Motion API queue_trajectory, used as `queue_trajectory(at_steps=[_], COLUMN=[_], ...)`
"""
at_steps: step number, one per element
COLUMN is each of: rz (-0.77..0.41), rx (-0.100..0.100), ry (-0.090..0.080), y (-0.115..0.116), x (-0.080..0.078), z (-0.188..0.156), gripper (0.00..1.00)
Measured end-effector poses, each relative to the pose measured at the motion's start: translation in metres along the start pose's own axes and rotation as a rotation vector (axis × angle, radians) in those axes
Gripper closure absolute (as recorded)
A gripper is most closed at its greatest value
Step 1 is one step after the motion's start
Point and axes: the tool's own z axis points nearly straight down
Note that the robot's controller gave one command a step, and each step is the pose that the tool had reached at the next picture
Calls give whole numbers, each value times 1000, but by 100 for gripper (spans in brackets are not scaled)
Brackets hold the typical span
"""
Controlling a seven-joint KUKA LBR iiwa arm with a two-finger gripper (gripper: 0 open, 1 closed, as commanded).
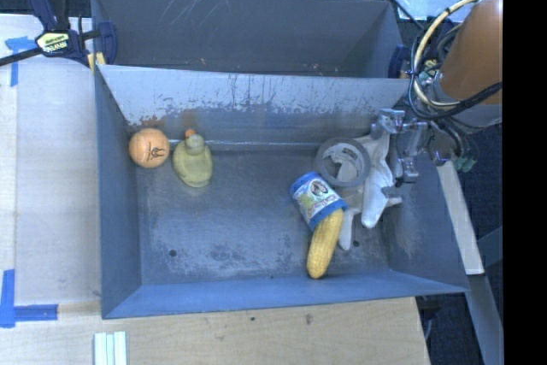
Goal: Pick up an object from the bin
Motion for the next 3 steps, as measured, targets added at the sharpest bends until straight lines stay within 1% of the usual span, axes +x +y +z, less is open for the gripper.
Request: queue_trajectory(at_steps=[1,2,3], rz=[-3,-53,-5], rx=[1,2,1], ry=[-8,-11,-4], y=[1,9,33], x=[-1,7,23], z=[-5,51,79], gripper=[0,0,0])
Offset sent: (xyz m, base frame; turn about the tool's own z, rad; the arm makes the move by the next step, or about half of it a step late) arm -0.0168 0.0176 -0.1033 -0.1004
